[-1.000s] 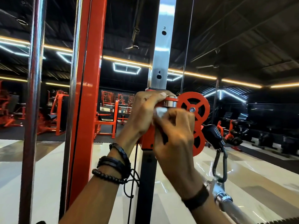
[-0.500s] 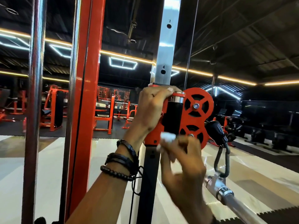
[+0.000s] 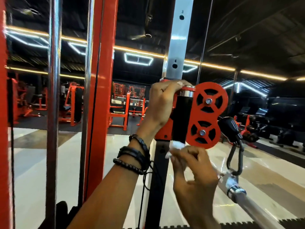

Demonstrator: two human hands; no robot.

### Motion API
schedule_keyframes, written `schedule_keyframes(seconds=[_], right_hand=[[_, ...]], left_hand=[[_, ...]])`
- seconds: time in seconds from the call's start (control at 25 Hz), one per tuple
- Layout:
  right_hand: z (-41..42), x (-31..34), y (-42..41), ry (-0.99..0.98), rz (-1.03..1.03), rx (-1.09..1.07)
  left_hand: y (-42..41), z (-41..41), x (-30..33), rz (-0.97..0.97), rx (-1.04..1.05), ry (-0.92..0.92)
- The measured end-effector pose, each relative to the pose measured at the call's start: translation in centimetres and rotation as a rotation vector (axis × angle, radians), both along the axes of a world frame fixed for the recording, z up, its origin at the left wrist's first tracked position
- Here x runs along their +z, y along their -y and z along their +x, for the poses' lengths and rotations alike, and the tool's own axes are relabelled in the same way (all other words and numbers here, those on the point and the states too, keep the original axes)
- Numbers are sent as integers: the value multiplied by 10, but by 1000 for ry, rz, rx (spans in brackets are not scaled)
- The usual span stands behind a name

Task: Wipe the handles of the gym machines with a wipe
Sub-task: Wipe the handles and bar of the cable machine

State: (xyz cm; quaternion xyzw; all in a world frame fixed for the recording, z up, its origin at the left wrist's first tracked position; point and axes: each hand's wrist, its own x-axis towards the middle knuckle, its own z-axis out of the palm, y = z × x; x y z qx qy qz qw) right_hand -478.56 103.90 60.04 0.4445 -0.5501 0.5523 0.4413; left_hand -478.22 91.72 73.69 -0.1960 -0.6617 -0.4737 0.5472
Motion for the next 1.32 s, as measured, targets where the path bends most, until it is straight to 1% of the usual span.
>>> schedule_keyframes(seconds=[0.12, 0.2, 0.28, 0.36, 0.44, 0.52, 0.6, 0.68, 0.72, 0.76, 0.84, 0.88, 0.96, 1.04, 1.12, 1.24, 1.32], right_hand=[[-2, -11, -26, 33, -74, 120], [3, -7, -47, 14, -114, 184], [4, -12, -75, 19, -116, 239], [2, -21, -103, 44, -116, 301], [8, -31, -129, 69, -108, 365], [20, -31, -152, 87, -79, 465], [25, -17, -180, 159, -55, 607], [2, 9, -204, 261, -4, 727], [-12, 21, -215, 346, 44, 804], [-26, 28, -224, 409, 53, 827], [-48, 26, -240, 435, -93, 755], [-55, 20, -246, 477, -143, 755], [-68, 3, -260, 580, -71, 783], [-80, -11, -273, 631, 61, 722], [-88, -26, -283, 650, 150, 674], [-95, -46, -285, 677, 219, 668], [-106, -53, -278, 700, 231, 645]], left_hand=[[-20, 7, -6, 72, 85, -36], [-36, 15, -26, 49, 259, -106], [-60, 22, -60, -33, 514, -118], [-88, 28, -99, -105, 728, -36], [-109, 35, -134, -127, 819, 72], [-122, 44, -154, -135, 811, 148], [-142, 58, -163, -138, 818, 212], [-164, 70, -160, -139, 836, 261], [-176, 75, -157, -136, 842, 284], [-187, 79, -153, -136, 843, 302], [-209, 85, -151, -137, 838, 335], [-219, 88, -154, -126, 837, 360], [-244, 92, -165, -74, 808, 413], [-269, 97, -178, -3, 755, 447], [-291, 96, -189, 39, 726, 451], [-318, 90, -198, 72, 744, 461], [-332, 89, -197, 39, 762, 525]])
